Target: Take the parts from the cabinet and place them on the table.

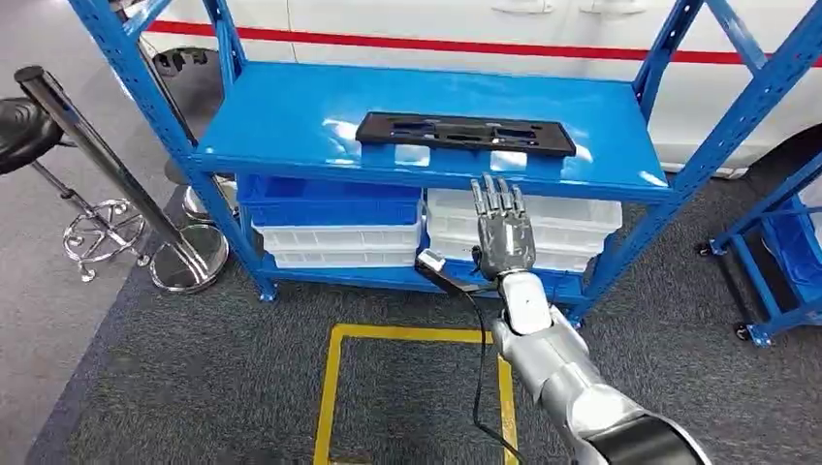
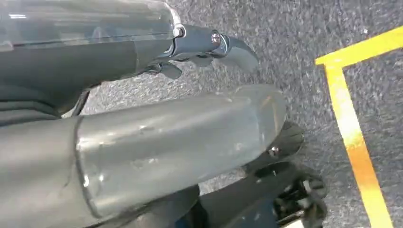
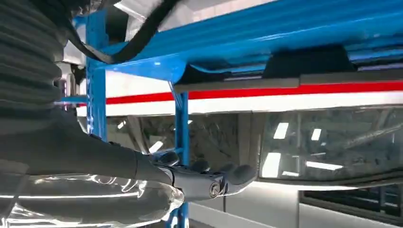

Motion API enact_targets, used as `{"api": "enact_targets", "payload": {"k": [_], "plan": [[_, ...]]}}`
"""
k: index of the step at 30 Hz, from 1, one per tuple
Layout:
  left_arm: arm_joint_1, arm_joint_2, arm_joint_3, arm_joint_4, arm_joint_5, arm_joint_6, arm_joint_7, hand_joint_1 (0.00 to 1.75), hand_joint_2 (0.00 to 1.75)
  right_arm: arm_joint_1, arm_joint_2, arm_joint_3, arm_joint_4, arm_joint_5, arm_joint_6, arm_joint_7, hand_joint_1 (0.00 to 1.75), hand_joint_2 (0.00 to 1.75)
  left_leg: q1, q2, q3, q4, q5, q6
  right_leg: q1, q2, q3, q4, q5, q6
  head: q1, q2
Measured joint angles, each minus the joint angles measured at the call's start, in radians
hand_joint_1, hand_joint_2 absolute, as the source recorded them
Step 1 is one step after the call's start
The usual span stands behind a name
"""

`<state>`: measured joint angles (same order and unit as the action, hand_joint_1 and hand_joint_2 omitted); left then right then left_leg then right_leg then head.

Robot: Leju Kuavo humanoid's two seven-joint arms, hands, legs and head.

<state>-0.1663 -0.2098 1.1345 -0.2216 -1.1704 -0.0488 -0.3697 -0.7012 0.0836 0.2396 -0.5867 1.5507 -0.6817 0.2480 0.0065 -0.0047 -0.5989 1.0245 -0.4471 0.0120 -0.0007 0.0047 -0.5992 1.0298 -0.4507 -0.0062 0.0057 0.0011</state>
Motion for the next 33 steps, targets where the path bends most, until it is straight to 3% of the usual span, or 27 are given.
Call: {"api": "enact_targets", "payload": {"k": [2,4,7,8,9,10,12,13,14,17,18,19,20,22,23,24,25,27,28,29,31,33], "plan": [[0.001,0.0,0.0,0.0,0.0,0.0,0.0,0.0,0.0,-0.002,-0.002,0.004,0.007,0.0,0.0,0.0,0.0,1.75,0.0,-0.001,0.0,-0.003,0.003,0.009,-0.001,0.0,0.002,-0.005,0.002,0.011,0.0,0.0],[-0.001,0.0,0.0,0.0,-0.001,-0.002,-0.002,0.0,0.0,-0.009,-0.007,0.005,0.014,0.0,0.0,-0.004,0.0,1.75,0.007,0.0,0.006,-0.018,0.013,0.024,-0.004,-0.001,-0.012,0.032,-0.03,0.022,0.001,0.0],[-0.002,0.0,0.0,0.0,-0.001,-0.002,-0.004,0.0,0.0,-0.01,-0.011,0.005,0.02,-0.001,0.0,-0.026,0.0,1.75,0.006,0.002,0.004,-0.017,0.013,0.03,-0.007,-0.001,-0.116,0.25,-0.134,0.035,0.0,0.0],[-0.001,0.0,0.0,0.0,-0.001,-0.002,-0.004,0.0,0.0,-0.008,-0.011,0.005,0.022,-0.001,0.0,-0.032,0.0,1.75,0.006,0.002,0.004,-0.017,0.012,0.03,-0.009,-0.001,-0.143,0.301,-0.141,0.037,0.0,0.0],[-0.001,0.0,0.0,0.0,-0.001,-0.002,-0.005,0.0,0.0,-0.006,-0.011,0.005,0.025,0.0,0.0,-0.036,0.0,1.75,0.006,0.001,0.004,-0.017,0.012,0.03,-0.011,-0.001,-0.144,0.296,-0.123,0.038,0.0,0.0],[-0.001,0.0,0.0,0.0,0.0,-0.003,-0.007,0.0,0.0,-0.007,-0.011,0.005,0.026,0.002,0.0,-0.037,0.0,1.75,0.006,-0.001,0.005,-0.015,0.011,0.029,-0.012,-0.001,-0.125,0.248,-0.087,0.037,0.0,0.0],[-0.002,-0.001,0.0,0.0,0.0,-0.004,-0.012,0.0,0.0,-0.012,-0.011,0.005,0.026,0.002,0.0,-0.042,0.0,1.75,0.006,-0.002,0.007,-0.011,0.007,0.025,-0.012,-0.002,-0.044,0.08,0.002,0.029,0.0,0.0],[-0.001,-0.002,0.0,0.0,0.0,-0.004,-0.016,0.0,0.0,-0.015,-0.011,0.005,0.026,0.002,0.0,-0.049,0.0,1.75,0.006,-0.002,0.006,-0.009,0.005,0.021,-0.011,-0.002,-0.016,0.01,0.012,0.021,0.0,0.0],[-0.002,-0.002,0.0,0.0,0.0,-0.004,-0.018,0.0,0.0,-0.015,-0.011,0.004,0.026,0.002,0.0,-0.053,0.0,1.75,-0.001,-0.002,0.002,-0.004,0.002,0.016,-0.004,-0.001,-0.009,-0.003,0.009,0.018,0.0,0.0],[-0.002,-0.002,-0.001,0.0,0.003,-0.004,-0.02,0.0,0.0,-0.012,-0.011,0.004,0.025,0.002,0.0,-0.064,0.0,1.75,0.003,-0.002,0.004,-0.011,0.006,0.0,-0.001,0.0,-0.013,-0.001,0.01,0.008,0.0,0.0],[-0.001,-0.002,-0.001,0.0,0.003,-0.003,-0.021,0.0,0.0,-0.012,-0.011,0.004,0.023,0.002,-0.001,-0.067,0.0,1.75,-0.001,-0.002,0.003,-0.01,0.001,-0.006,-0.011,0.0,-0.007,-0.012,0.016,-0.001,0.0,0.0],[-0.001,-0.002,-0.002,0.0,0.004,-0.003,-0.022,0.0,0.0,-0.014,-0.01,0.004,0.02,0.002,-0.001,-0.07,0.0,1.75,0.003,-0.001,-0.006,0.013,-0.019,-0.009,-0.012,-0.002,-0.005,-0.016,0.018,-0.009,0.0,0.0],[-0.001,-0.002,-0.002,0.0,0.005,-0.003,-0.022,0.0,0.0,-0.014,-0.01,0.004,0.017,0.002,-0.001,-0.072,0.0,1.75,0.004,-0.001,-0.031,0.072,-0.055,-0.011,-0.012,-0.003,-0.005,-0.015,0.018,-0.016,0.0,0.0],[0.0,-0.002,-0.002,0.0,0.006,-0.003,-0.022,0.0,0.0,-0.009,-0.008,0.003,0.016,0.002,-0.001,-0.075,0.0,1.75,0.007,-0.001,-0.105,0.234,-0.127,-0.019,-0.011,-0.004,-0.005,-0.015,0.017,-0.018,0.0,0.0],[0.002,-0.002,-0.002,0.0,0.006,-0.003,-0.023,0.0,0.0,-0.006,-0.008,0.003,0.016,0.001,-0.001,-0.078,0.0,1.75,0.007,-0.001,-0.135,0.295,-0.143,-0.022,-0.011,-0.004,-0.005,-0.014,0.016,-0.018,0.0,0.0],[0.003,-0.002,-0.002,0.0,0.006,-0.003,-0.023,0.0,0.0,-0.002,-0.008,0.001,0.016,0.001,-0.001,-0.081,0.0,1.75,0.007,0.0,-0.142,0.306,-0.133,-0.023,-0.011,-0.004,-0.005,-0.012,0.016,-0.018,0.0,0.0],[0.004,-0.002,-0.003,0.0,0.006,-0.003,-0.023,0.0,0.0,0.0,-0.007,0.0,0.016,0.001,-0.001,-0.082,0.0,1.75,0.008,0.0,-0.125,0.266,-0.101,-0.023,-0.011,-0.003,-0.005,-0.01,0.015,-0.018,0.0,0.0],[0.002,-0.001,-0.005,0.0,0.006,-0.003,-0.024,0.0,0.0,0.0,-0.005,-0.004,0.014,0.001,-0.001,-0.082,0.0,1.75,0.009,0.001,-0.041,0.094,-0.012,-0.018,-0.011,-0.001,-0.004,-0.003,0.009,-0.013,0.0,0.0],[0.002,-0.001,-0.006,0.0,0.006,-0.003,-0.025,0.0,0.0,0.0,-0.005,-0.005,0.011,0.001,-0.001,-0.082,0.0,1.75,0.008,0.002,-0.006,0.017,0.007,-0.013,-0.011,-0.001,-0.004,0.0,0.006,-0.009,0.0,0.0],[-0.001,-0.001,-0.006,0.0,0.006,-0.003,-0.025,0.0,0.0,-0.001,-0.005,-0.007,0.011,0.001,-0.001,-0.082,0.0,1.75,0.003,0.001,0.006,-0.002,-0.008,-0.01,-0.003,-0.001,-0.009,0.004,0.003,-0.004,0.0,0.0],[0.001,-0.001,-0.007,0.0,0.006,-0.003,-0.025,0.0,0.0,0.001,-0.005,-0.014,0.011,0.0,-0.001,-0.083,0.0,1.75,0.002,-0.001,0.002,0.0,-0.004,-0.003,-0.005,0.0,-0.009,0.0,0.007,0.006,0.0,0.0],[0.002,-0.001,-0.008,0.0,0.006,-0.003,-0.025,0.0,0.0,0.0,-0.005,-0.019,0.01,0.0,-0.001,-0.084,0.0,1.75,0.007,-0.002,0.004,-0.011,0.004,0.013,-0.004,0.0,-0.008,-0.003,0.007,0.019,0.0,0.0]]}}
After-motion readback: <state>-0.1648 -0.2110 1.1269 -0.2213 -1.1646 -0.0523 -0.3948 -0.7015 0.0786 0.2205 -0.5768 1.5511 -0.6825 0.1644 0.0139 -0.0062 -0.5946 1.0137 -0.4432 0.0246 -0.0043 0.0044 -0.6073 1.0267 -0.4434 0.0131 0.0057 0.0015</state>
